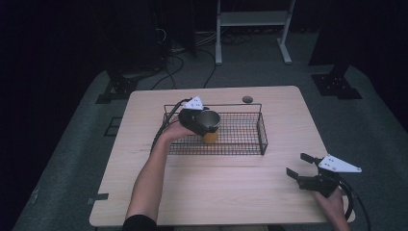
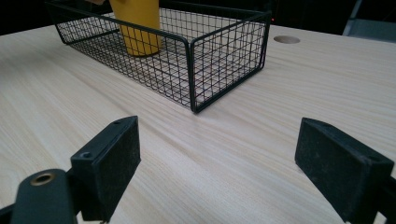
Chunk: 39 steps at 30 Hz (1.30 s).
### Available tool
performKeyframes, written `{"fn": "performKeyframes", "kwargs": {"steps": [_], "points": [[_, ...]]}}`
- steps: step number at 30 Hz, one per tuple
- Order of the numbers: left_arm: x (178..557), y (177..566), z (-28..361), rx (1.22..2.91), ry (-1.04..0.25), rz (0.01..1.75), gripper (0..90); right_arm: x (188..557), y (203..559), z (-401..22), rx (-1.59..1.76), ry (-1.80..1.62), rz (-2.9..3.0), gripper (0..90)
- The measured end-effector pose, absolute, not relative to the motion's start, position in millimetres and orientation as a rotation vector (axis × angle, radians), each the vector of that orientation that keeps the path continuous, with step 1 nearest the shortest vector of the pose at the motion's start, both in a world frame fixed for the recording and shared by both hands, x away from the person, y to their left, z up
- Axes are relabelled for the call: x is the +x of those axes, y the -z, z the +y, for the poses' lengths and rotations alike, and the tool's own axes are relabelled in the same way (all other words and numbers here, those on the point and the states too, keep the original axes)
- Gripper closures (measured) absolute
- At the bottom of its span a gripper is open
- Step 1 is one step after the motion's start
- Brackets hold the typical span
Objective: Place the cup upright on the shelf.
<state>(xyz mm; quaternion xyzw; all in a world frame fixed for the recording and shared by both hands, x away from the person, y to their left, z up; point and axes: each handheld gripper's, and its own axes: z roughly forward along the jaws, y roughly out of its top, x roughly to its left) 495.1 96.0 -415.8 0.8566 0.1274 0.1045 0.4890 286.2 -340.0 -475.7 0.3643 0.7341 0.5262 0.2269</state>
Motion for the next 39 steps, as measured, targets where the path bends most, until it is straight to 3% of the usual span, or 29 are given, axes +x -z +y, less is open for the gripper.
{"fn": "performKeyframes", "kwargs": {"steps": [23,39], "points": [[493,404,103,2.015,-0.283,0.317,0.4,286,476,-340,0.995,-1.449,2.026,13.1],[471,377,100,1.915,-0.316,0.252,0.3,286,476,-339,1.004,-1.438,2.029,13.1]]}}
